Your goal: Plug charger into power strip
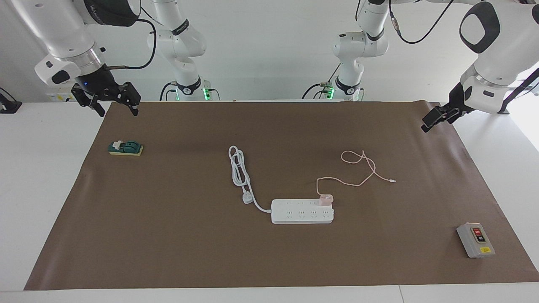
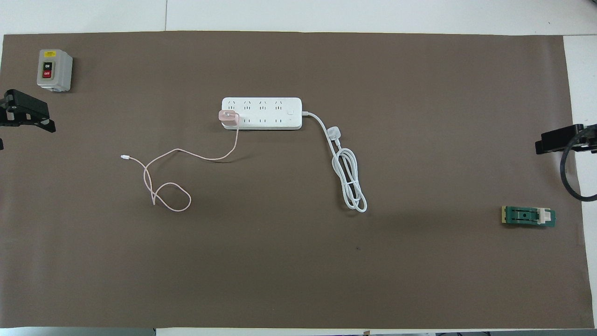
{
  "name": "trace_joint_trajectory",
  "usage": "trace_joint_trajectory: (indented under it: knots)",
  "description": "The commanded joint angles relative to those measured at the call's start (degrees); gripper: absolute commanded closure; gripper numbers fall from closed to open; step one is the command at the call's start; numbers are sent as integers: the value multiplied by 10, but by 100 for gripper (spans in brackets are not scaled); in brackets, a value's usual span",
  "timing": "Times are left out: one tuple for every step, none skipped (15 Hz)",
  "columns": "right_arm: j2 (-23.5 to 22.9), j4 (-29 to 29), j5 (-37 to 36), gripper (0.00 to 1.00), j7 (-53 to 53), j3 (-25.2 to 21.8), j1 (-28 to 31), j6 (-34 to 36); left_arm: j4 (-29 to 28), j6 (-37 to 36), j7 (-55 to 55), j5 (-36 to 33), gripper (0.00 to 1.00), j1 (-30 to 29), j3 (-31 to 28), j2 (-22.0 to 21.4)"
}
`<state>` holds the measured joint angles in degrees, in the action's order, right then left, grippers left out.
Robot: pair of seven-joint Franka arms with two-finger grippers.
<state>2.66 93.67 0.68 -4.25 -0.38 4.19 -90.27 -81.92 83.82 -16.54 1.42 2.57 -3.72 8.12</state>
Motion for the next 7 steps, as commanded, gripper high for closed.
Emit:
trace_joint_trajectory:
  knots:
    - [9,7,3,0,-9,6,6,3,2,-29,-11,29,0,-3,-6,-20]
    - [9,7,3,0,-9,6,6,3,-20,-29,11,28,0,-4,-7,-34]
    - [9,7,2,0,-9,6,6,3,-37,-23,35,27,0,-3,-8,-46]
    - [9,7,3,0,-9,6,6,3,-46,-21,44,27,0,-3,-8,-53]
    - [9,7,3,0,-10,6,7,3,-53,-21,51,26,0,-3,-8,-59]
    - [9,7,3,0,-10,6,8,3,-67,-17,72,24,0,-3,-9,-70]
    - [9,7,3,0,-10,6,9,3,-87,-1,97,15,0,-1,-9,-83]
